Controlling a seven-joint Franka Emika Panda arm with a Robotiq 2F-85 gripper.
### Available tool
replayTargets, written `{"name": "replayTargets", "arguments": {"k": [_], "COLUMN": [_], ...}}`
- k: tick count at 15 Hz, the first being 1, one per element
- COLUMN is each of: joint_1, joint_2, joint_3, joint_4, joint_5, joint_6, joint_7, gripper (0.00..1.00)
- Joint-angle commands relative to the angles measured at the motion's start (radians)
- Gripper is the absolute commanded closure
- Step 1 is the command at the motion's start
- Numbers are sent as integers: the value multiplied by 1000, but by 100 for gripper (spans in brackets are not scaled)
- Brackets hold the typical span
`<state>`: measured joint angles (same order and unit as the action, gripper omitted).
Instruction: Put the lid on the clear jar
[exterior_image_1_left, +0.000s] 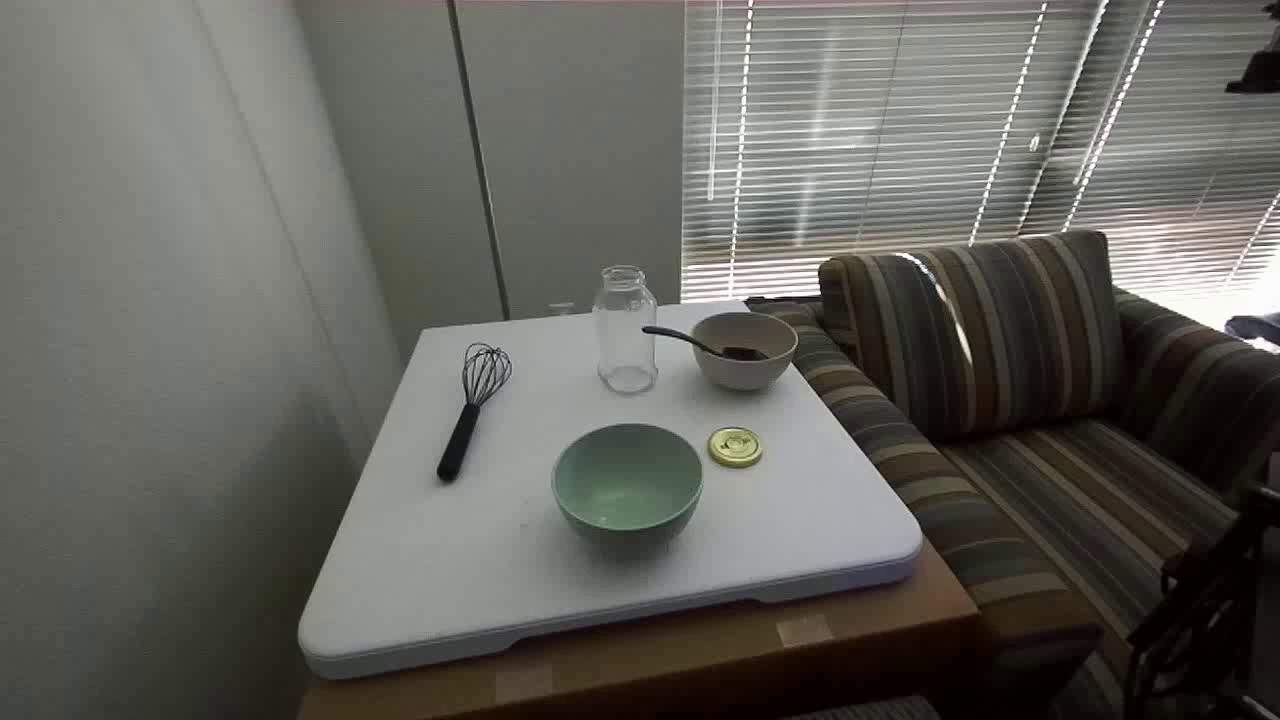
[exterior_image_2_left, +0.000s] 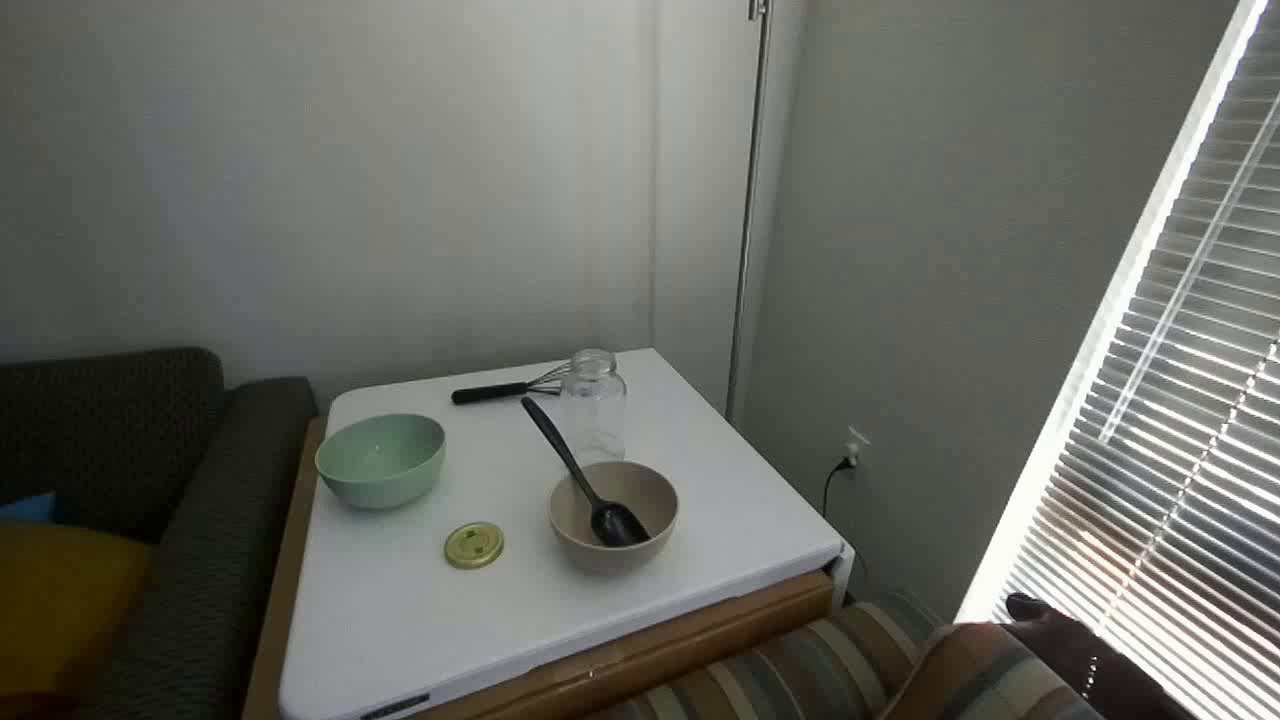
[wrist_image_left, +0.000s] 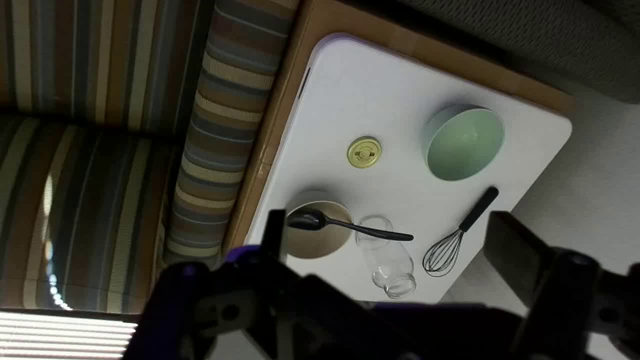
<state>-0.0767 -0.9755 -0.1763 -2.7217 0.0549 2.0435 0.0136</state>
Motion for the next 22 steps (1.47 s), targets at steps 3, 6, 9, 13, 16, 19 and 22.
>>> {"name": "replayTargets", "arguments": {"k": [3, 6, 9, 13, 16, 19, 22], "joint_1": [-16, -2, 35, 156, 256, 349, 424], "joint_2": [3, 28, 120, 317, 482, 660, 843], "joint_3": [13, 7, 3, -37, -73, -115, -164], "joint_4": [3, 17, 58, 113, 161, 240, 324], "joint_5": [15, 16, 12, 34, 41, 45, 99], "joint_6": [-4, 5, 59, 225, 310, 347, 341], "joint_7": [-12, -32, -82, -171, -235, -294, -383], "gripper": [0, 0, 0, 0, 0, 0, 0]}}
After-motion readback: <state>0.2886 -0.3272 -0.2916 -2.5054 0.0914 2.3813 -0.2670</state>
